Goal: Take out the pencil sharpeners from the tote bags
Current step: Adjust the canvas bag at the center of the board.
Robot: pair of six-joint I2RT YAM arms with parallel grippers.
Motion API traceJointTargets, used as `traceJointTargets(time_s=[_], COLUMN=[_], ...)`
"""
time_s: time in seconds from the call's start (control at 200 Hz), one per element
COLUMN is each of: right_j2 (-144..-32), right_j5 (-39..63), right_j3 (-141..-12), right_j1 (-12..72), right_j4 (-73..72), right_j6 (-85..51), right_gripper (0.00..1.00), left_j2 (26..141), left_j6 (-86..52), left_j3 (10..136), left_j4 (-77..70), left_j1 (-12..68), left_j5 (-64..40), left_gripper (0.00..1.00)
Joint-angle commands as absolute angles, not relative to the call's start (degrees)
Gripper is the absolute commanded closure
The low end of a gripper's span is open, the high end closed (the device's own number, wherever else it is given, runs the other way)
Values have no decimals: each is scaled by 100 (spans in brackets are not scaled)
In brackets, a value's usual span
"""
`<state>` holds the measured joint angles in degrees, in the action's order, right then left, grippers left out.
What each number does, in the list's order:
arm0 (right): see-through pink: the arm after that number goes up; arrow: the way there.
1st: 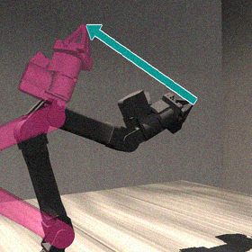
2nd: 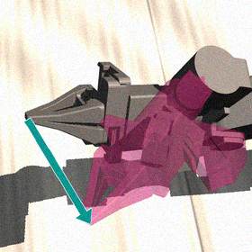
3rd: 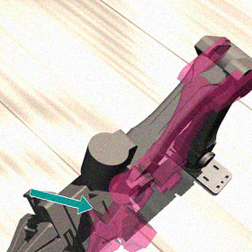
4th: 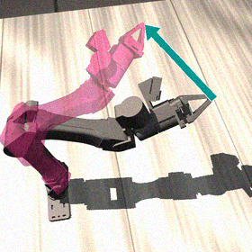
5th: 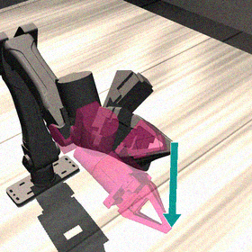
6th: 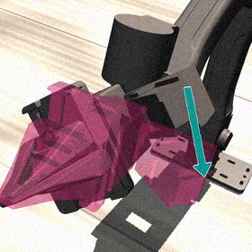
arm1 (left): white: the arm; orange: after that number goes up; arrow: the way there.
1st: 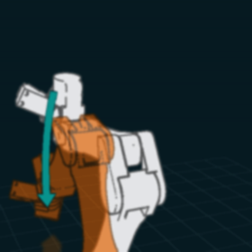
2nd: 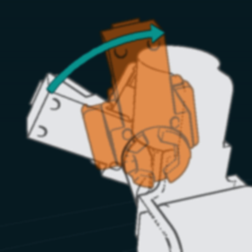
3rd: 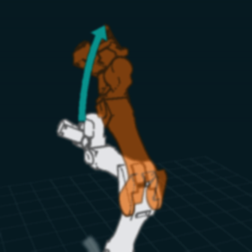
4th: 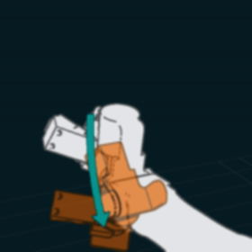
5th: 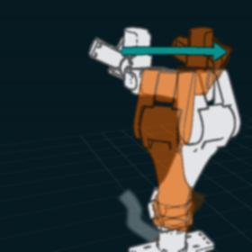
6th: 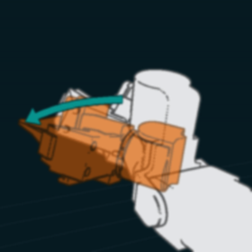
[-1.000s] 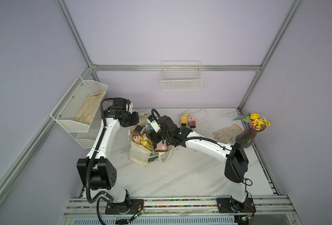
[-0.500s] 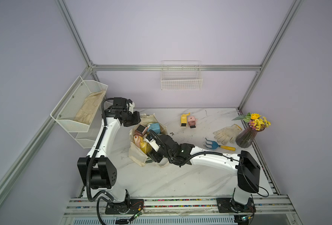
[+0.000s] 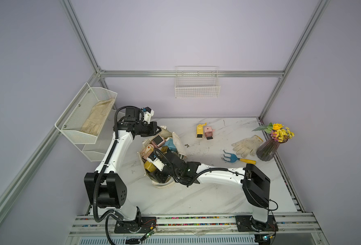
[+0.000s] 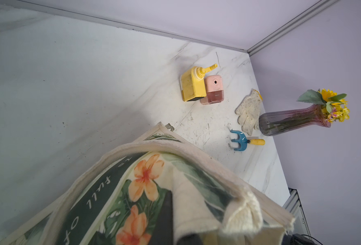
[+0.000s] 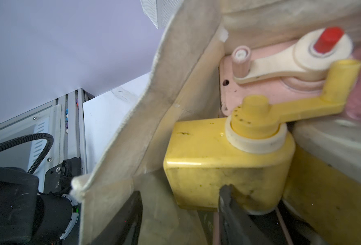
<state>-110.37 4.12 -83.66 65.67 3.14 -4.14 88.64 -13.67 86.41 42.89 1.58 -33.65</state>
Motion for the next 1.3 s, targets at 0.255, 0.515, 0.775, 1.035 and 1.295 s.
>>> traceJointTargets(time_s=[0.255, 0.515, 0.775, 1.035, 1.295], right_j2=[-9988, -9779, -9898, -10089, -10499], right_j5=[517, 600, -484, -827, -1261], right_j3=[-7990, -7678, -8014, -7867, -7833], right_j1=[6002, 5967, 5952, 5818, 5818], right_j4=[57, 78, 720, 811, 596], right_j6=[-946, -1198, -1455, -717, -492], right_gripper=[32, 32, 27, 20, 17], left_j2=[7440, 7523, 7631, 7551, 7544], left_j6=[-824, -934, -1044, -1001, -970], left_j3=[7954, 7968, 8087, 8063, 8066], left_j4=[2592, 2627, 2822, 2828, 2832], left_j1=[580, 580, 583, 580, 584], left_j5=[-3650, -3399, -3049, -2979, -2936], left_gripper=[100, 100, 100, 100, 100])
